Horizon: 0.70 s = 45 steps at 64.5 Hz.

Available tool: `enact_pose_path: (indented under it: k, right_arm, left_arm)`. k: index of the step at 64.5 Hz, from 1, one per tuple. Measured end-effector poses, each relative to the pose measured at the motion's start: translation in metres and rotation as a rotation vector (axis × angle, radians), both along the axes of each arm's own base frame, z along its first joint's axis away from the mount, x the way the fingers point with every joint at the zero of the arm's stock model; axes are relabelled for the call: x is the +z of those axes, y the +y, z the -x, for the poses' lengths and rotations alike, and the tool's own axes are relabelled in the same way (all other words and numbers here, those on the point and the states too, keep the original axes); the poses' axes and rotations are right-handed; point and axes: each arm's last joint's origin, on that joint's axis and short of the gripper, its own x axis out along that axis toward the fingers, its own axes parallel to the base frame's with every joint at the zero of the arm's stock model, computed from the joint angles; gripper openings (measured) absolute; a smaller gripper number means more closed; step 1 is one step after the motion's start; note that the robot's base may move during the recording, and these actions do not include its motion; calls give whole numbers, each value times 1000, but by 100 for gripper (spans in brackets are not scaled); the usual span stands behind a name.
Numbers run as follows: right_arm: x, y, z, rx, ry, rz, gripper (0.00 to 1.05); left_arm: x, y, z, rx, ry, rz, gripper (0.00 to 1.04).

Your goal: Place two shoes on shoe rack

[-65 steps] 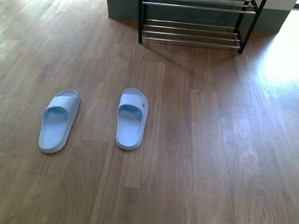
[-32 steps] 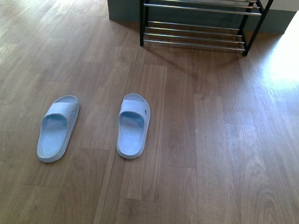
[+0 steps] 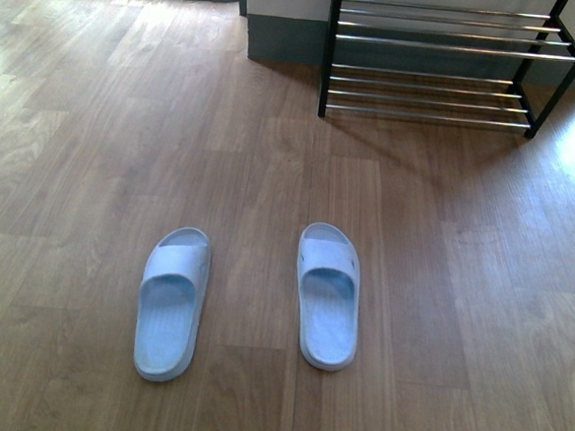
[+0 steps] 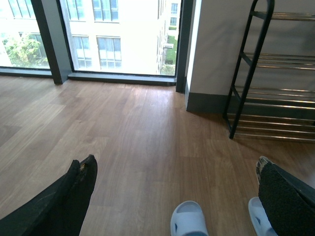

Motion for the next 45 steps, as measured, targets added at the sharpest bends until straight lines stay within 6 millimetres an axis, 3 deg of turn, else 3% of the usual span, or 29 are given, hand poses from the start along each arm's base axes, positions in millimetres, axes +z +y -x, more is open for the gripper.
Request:
enact_pose_path:
  k: [18,23,31,39,45]
  right_arm:
    - [0,0,0,-3,0,0,96]
    - [0,4,-7,198,28,13,96]
    - [-3,18,-34,296,119,17,96]
    - [-8,36,-75,326,203,29,96]
    - [-26,54,-111,353,288,36,96]
  left_arm:
    - [0,0,0,-1,0,0,95]
    - [0,0,0,-2,0,0,95]
    - [0,0,0,-2,0,0,95]
    - [0,0,0,-2,0,0,95]
    - [0,0,0,-2,0,0,95]
